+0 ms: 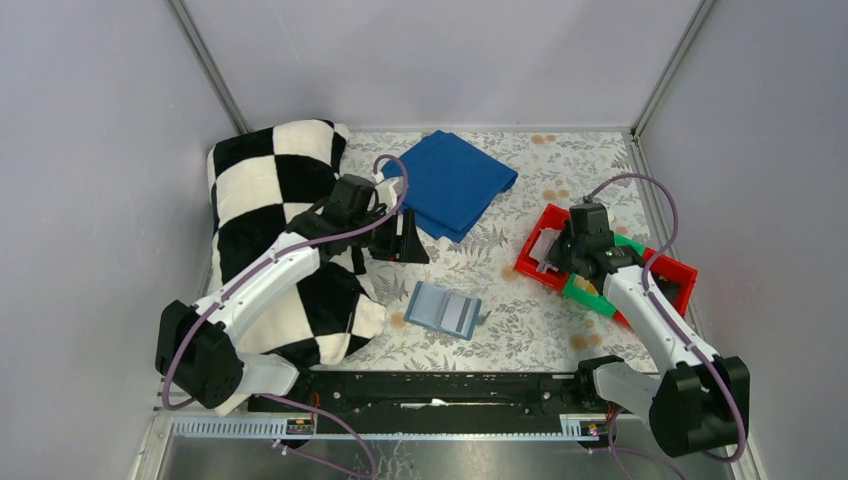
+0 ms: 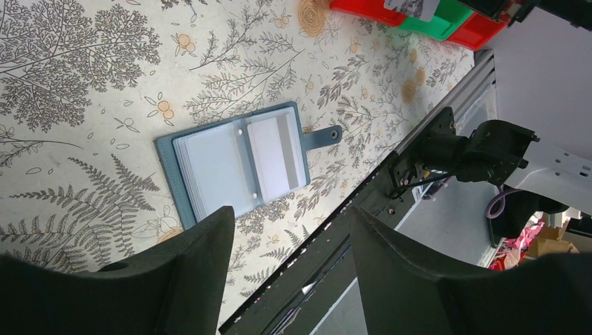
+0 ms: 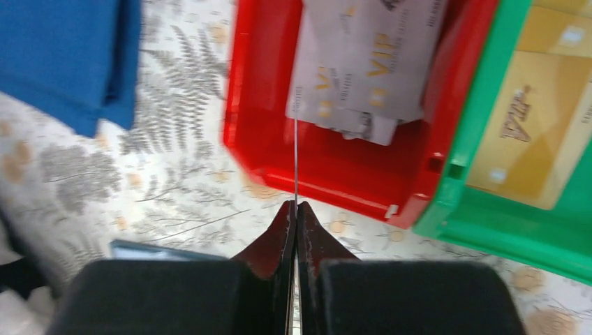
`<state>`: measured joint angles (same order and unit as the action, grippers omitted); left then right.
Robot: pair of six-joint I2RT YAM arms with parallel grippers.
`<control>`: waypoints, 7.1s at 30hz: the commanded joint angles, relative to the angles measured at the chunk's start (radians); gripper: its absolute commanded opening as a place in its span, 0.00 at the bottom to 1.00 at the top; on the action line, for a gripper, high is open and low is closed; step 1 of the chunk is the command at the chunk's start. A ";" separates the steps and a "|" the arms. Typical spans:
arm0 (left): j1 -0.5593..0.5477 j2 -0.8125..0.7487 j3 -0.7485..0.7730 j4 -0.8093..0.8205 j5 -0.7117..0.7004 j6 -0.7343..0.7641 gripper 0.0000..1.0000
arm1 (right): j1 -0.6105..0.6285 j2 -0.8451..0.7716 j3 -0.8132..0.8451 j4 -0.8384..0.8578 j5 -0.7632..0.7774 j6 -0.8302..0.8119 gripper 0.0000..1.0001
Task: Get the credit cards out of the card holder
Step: Place the credit card in the storage box, then remove the credit card from the card holder.
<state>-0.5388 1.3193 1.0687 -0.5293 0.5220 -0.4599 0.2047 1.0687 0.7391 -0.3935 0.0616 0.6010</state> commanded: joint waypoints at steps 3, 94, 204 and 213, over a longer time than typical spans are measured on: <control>0.001 -0.042 -0.017 0.029 -0.008 0.032 0.66 | -0.058 0.114 0.069 0.004 0.046 -0.120 0.00; -0.026 0.235 -0.319 0.496 0.187 -0.241 0.80 | 0.560 0.181 -0.253 0.514 -0.192 0.421 0.40; -0.091 0.379 -0.304 0.525 0.244 -0.272 0.76 | 0.586 0.290 -0.365 0.694 -0.139 0.506 0.33; -0.092 0.383 -0.330 0.616 0.247 -0.314 0.64 | 0.586 0.293 -0.372 0.705 -0.143 0.511 0.32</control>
<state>-0.6292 1.6913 0.7551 -0.0032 0.7795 -0.7574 0.7910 1.3457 0.3817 0.3275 -0.0891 1.1080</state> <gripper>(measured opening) 0.679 0.327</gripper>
